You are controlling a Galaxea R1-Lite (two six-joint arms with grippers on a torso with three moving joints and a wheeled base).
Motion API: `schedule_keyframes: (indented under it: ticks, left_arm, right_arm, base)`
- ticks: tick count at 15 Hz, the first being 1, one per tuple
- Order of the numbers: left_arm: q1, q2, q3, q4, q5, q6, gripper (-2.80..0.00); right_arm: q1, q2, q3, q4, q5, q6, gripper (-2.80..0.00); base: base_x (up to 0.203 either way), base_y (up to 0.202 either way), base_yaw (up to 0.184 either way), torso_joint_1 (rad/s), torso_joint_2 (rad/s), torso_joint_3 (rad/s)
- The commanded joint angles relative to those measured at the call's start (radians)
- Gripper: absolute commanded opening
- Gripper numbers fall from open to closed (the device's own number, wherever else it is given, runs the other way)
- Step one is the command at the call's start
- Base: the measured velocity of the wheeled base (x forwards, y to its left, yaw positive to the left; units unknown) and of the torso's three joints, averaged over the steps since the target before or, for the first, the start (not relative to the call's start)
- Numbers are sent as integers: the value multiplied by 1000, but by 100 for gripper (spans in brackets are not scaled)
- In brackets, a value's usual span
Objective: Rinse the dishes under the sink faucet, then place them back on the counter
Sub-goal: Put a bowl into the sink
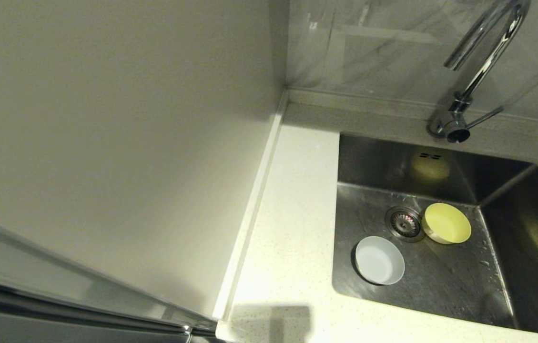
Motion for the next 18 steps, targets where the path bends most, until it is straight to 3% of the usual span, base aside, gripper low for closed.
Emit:
schedule_keyframes:
  ticks: [1, 13, 14, 18]
  left_arm:
    - [0, -3, 0, 0, 1, -1, -280]
    - [0, -3, 0, 0, 1, -1, -280]
    - [0, -3, 0, 0, 2, -1, -280]
    - [0, -3, 0, 0, 0, -1, -280]
  right_arm:
    - [0, 4, 0, 5, -1, -9, 0]
    - [2, 4, 8, 0, -1, -9, 0]
    - [2, 4, 11, -9, -1, -9, -280]
    - [0, 10, 13, -15, -1, -9, -280]
  base:
    - [0, 0, 0, 0, 0, 0]
    - [0, 0, 0, 0, 0, 0]
    - [0, 0, 0, 0, 0, 0]
    - [0, 0, 0, 0, 0, 0]
